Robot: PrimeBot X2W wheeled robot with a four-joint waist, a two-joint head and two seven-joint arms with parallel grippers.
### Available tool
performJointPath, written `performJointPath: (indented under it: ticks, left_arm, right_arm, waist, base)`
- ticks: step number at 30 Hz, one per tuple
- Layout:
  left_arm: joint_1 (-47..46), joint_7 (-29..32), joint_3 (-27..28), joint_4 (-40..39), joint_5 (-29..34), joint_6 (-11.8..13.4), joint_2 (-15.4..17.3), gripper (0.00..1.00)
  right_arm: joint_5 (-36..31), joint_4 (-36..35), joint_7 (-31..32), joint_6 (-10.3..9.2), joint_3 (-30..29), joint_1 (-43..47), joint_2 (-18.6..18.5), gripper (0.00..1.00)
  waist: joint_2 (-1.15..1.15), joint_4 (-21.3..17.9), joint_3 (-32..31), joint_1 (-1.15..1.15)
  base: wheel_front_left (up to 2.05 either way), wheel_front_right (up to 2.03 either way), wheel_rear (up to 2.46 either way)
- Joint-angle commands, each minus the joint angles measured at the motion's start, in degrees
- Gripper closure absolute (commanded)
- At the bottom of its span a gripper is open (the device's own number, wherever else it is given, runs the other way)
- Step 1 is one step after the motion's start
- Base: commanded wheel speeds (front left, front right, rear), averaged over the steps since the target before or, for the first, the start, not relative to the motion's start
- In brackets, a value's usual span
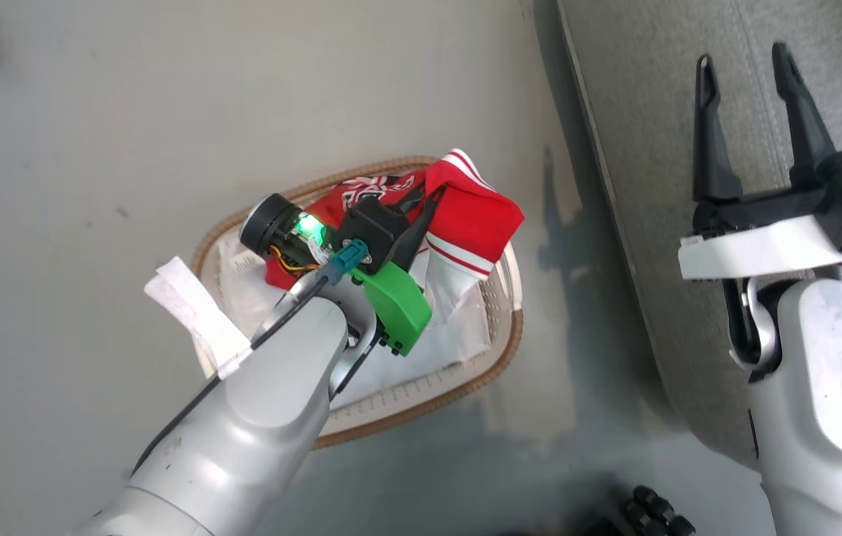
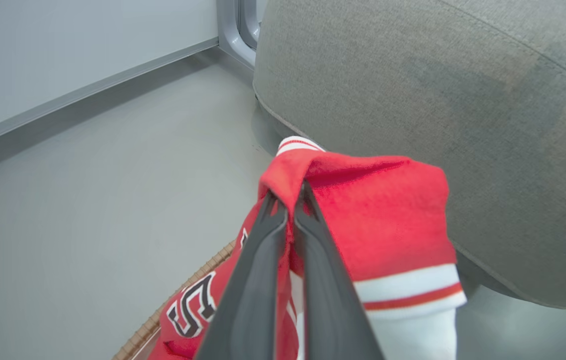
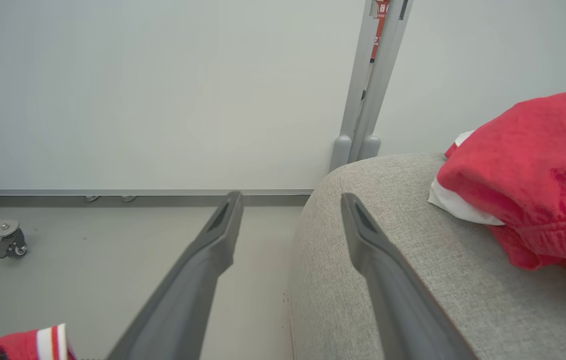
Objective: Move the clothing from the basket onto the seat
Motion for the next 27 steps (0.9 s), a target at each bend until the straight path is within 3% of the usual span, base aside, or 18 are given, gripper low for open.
performJointPath:
  ticks: [1, 16, 27]
  left_arm:
    - [1.55, -0.18, 0.16, -1.0, 0.59, -0.11, 0.31, 1.0]
    - [-1.77, 0.62, -0.59, -7.72, 0.74, -0.12, 8.12, 1.0]
    - [-7.18, 4.61, -0.81, -13.8, -1.91, -0.07, 14.51, 1.0]
  right_arm:
    - [-0.29, 0.62, -0.11, -0.08, -0.31, 1.83, -0.3, 0.0]
    - [0.86, 6.76, -0.11, -0.08, 0.68, 12.67, -0.27, 0.0]
    - [2.18, 8.98, -0.11, -0.08, 5.07, 14.48, -0.26, 0.0]
  waist:
    - [0.0, 6.25, -10.39, 0.0]
    - [0.0, 7.16, -29.59, 0.0]
    - [0.0, 5.44, -35.54, 0.0]
  base:
    - [0.0, 0.0, 0.0]
    - [0.0, 0.0, 0.0]
    - [0.0, 0.0, 0.0]
